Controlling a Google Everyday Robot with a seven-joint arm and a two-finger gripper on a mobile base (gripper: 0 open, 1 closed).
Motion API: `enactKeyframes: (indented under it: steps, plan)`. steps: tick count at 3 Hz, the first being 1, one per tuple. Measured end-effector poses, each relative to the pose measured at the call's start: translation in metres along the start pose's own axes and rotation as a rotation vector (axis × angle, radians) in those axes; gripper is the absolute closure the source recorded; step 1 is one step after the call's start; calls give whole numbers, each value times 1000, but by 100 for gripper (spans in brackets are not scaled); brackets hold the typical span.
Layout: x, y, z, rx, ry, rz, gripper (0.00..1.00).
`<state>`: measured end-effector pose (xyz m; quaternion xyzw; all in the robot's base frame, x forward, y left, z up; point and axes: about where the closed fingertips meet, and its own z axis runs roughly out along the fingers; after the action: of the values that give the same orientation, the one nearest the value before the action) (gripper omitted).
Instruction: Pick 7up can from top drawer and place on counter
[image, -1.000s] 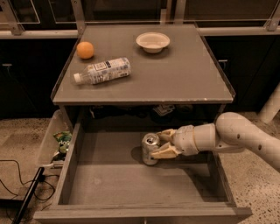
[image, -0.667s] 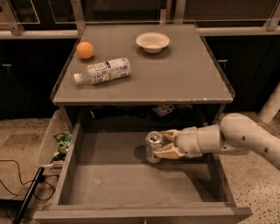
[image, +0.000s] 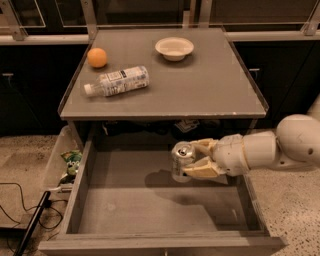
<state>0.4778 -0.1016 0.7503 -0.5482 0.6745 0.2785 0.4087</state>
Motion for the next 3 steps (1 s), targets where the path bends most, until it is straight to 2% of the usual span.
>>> enactKeyframes:
  steps: [1,2,3]
  plan:
    - [-54,2,-30,20,29,-70,100]
    - [-106,-19,-64,61,92,-129,100]
    - [-131,-54,-103,141,107,-132,100]
